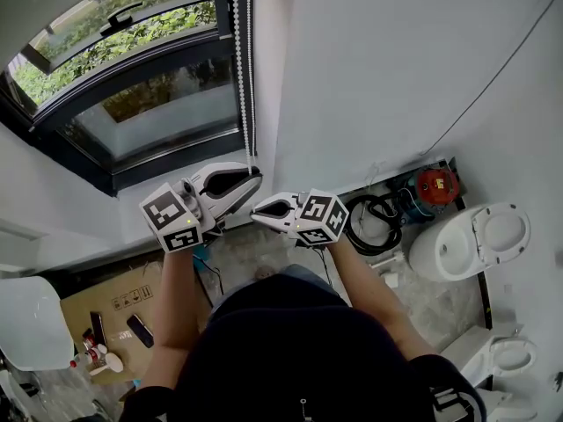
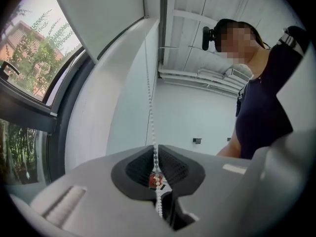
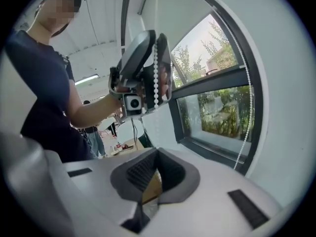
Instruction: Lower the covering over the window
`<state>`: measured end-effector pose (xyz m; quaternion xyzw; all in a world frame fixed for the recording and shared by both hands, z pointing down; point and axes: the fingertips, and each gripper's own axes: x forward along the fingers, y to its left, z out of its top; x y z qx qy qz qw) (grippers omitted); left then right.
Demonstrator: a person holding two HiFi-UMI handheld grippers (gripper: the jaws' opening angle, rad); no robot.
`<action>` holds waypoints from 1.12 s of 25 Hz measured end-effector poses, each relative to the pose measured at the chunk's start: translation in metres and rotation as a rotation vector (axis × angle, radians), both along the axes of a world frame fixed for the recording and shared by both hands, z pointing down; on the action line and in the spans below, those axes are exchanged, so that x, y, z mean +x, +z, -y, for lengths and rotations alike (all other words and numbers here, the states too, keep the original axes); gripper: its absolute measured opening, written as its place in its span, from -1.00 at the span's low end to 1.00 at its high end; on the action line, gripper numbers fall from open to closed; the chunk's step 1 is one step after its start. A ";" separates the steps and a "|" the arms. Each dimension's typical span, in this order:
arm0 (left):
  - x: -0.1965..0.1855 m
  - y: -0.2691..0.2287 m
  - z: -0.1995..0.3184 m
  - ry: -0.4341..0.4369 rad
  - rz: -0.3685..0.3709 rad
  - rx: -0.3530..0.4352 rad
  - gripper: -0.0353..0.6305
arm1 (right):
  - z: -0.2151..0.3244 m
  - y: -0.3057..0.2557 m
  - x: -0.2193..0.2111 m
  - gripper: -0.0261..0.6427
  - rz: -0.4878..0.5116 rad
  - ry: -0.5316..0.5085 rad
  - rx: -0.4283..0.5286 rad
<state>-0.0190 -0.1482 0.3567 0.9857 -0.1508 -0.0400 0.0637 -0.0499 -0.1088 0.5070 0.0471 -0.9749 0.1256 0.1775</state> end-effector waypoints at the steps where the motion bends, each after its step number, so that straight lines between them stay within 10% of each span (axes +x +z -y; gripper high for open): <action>1: 0.000 0.000 0.001 0.003 0.005 -0.006 -0.81 | 0.000 0.000 -0.001 -0.89 0.002 -0.001 0.001; 28: -0.007 0.091 -0.017 0.033 -0.008 -0.292 -0.83 | -0.015 0.085 0.011 -0.89 -0.196 -0.040 -0.099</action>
